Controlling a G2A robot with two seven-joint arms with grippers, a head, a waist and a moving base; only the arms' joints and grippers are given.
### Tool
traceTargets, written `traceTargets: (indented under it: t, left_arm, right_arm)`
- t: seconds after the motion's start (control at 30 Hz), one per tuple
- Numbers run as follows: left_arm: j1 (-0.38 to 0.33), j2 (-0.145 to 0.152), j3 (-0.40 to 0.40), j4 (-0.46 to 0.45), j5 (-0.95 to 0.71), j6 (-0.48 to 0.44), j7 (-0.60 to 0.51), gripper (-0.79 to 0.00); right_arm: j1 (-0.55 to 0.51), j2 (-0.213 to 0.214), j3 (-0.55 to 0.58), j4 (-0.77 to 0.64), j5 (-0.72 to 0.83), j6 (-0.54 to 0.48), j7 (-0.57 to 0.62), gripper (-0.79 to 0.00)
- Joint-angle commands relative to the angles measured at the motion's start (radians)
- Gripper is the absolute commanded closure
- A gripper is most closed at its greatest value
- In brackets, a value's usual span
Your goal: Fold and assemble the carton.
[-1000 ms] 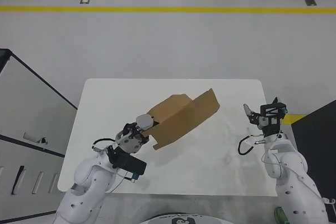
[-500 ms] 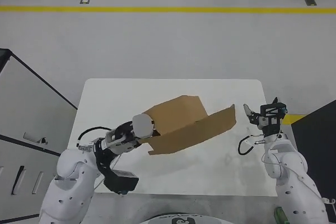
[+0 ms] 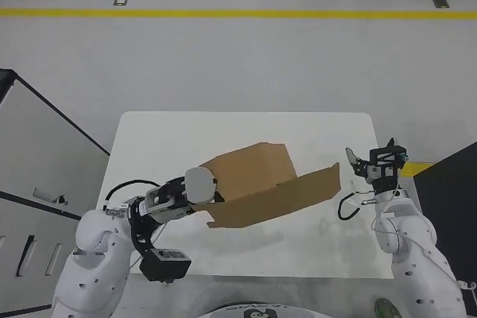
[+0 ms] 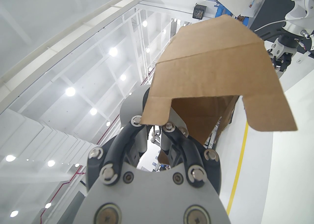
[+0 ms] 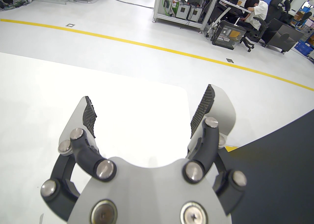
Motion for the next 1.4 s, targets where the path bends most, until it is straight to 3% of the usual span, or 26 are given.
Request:
traceTargets:
  t: [0.0, 0.27, 0.5, 0.67, 1.03, 1.23, 1.37]
  left_arm:
    - [-0.005, 0.0, 0.006, -0.006, 0.008, -0.005, -0.011, 0.0]
    - [-0.119, 0.007, 0.078, -0.059, 0.233, -0.053, -0.118, 0.0]
    - [-0.282, -0.002, 0.186, -0.02, 0.228, -0.112, -0.213, 0.0]
    - [-0.349, -0.007, 0.232, 0.023, 0.225, -0.107, -0.278, 0.0]
    - [-0.335, -0.009, 0.241, 0.03, 0.187, -0.114, -0.318, 0.0]
    - [-0.298, -0.007, 0.233, 0.024, 0.064, -0.268, -0.421, 0.0]
    - [-0.265, -0.008, 0.23, 0.014, -0.023, -0.315, -0.498, 0.0]
  right_arm:
    - [0.0, 0.0, 0.0, 0.0, 0.0, 0.0, 0.0, -0.785]
    - [0.0, 0.0, 0.0, 0.0, 0.0, 0.0, 0.0, -0.785]
    - [0.0, 0.0, 0.0, 0.0, 0.0, 0.0, 0.0, -0.785]
    - [0.0, 0.0, 0.0, 0.0, 0.0, 0.0, 0.0, -0.785]
    - [0.0, 0.0, 0.0, 0.0, 0.0, 0.0, 0.0, -0.785]
    - [0.0, 0.0, 0.0, 0.0, 0.0, 0.0, 0.0, -0.785]
    - [0.0, 0.0, 0.0, 0.0, 0.0, 0.0, 0.0, -0.785]
